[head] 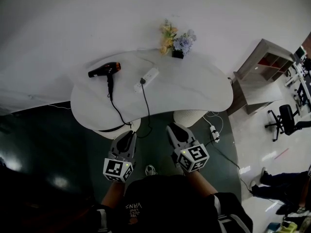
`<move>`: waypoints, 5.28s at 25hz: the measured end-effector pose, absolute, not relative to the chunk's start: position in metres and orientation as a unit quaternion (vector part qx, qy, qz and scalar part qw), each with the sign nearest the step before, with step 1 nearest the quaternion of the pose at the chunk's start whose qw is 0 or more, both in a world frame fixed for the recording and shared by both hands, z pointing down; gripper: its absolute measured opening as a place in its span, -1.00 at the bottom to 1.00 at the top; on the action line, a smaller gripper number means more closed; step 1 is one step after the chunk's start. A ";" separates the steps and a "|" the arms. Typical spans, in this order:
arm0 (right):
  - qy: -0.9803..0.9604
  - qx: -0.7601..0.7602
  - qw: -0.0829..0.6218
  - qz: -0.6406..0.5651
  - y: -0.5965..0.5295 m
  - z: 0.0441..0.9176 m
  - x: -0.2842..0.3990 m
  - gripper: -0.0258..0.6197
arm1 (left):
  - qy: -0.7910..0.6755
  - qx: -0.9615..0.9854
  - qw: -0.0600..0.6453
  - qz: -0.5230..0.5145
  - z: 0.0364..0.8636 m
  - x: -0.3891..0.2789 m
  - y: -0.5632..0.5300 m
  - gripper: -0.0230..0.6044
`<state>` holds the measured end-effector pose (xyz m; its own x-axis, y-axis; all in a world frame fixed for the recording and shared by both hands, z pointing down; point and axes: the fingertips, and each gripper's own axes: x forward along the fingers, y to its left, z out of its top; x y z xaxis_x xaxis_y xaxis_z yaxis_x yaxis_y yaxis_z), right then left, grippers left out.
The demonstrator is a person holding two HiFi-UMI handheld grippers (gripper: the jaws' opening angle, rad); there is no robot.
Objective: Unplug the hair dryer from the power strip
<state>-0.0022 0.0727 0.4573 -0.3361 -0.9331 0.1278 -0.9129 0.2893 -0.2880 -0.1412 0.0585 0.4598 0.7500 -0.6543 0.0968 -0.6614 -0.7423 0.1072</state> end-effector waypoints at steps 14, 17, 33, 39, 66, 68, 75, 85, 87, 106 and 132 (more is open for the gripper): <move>0.816 -0.553 0.019 -0.168 0.009 0.470 0.003 -0.77 | -0.367 0.926 0.078 0.046 0.474 -0.132 0.003 -0.67; 0.818 -0.549 0.015 -0.168 -0.012 0.470 0.008 -0.77 | -0.367 0.925 0.079 0.050 0.479 -0.126 -0.014 -0.64; 0.833 -0.520 -0.009 -0.188 -0.111 0.492 0.030 -0.31 | -0.407 0.905 0.095 0.083 0.497 -0.108 -0.105 -0.37; 0.844 -0.498 -0.027 -0.195 -0.145 0.509 0.034 -0.28 | -0.421 0.896 0.101 0.100 0.514 -0.101 -0.134 -0.33; 0.897 -0.380 -0.148 -0.171 -0.261 0.597 0.027 -0.26 | -0.413 0.877 0.034 0.243 0.618 -0.072 -0.234 -0.06; 0.901 -0.369 -0.156 -0.166 -0.269 0.601 0.022 -0.26 | -0.404 0.879 0.025 0.253 0.623 -0.069 -0.242 -0.05; 0.912 -0.338 -0.180 -0.149 -0.286 0.611 0.007 -0.26 | -0.376 0.884 0.010 0.277 0.636 -0.058 -0.263 -0.03; 0.920 -0.311 -0.190 -0.147 -0.299 0.624 -0.008 -0.26 | -0.322 0.895 -0.006 0.308 0.653 -0.050 -0.278 0.01; 0.921 -0.309 -0.189 -0.144 -0.302 0.625 -0.010 -0.27 | -0.310 0.897 -0.010 0.314 0.656 -0.046 -0.279 0.04; 0.926 -0.294 -0.217 -0.091 -0.313 0.636 -0.017 -0.57 | -0.252 0.900 -0.019 0.357 0.679 -0.028 -0.289 0.04; 0.926 -0.302 -0.206 -0.093 -0.315 0.630 -0.015 -0.69 | -0.241 0.909 0.027 0.339 0.682 -0.029 -0.288 -0.07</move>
<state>-0.0150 -0.3146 0.6301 -0.7328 -0.5211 0.4375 -0.5980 0.8000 -0.0489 -0.0285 -0.2882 0.6817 0.6532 -0.4207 0.6295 -0.4570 -0.8820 -0.1152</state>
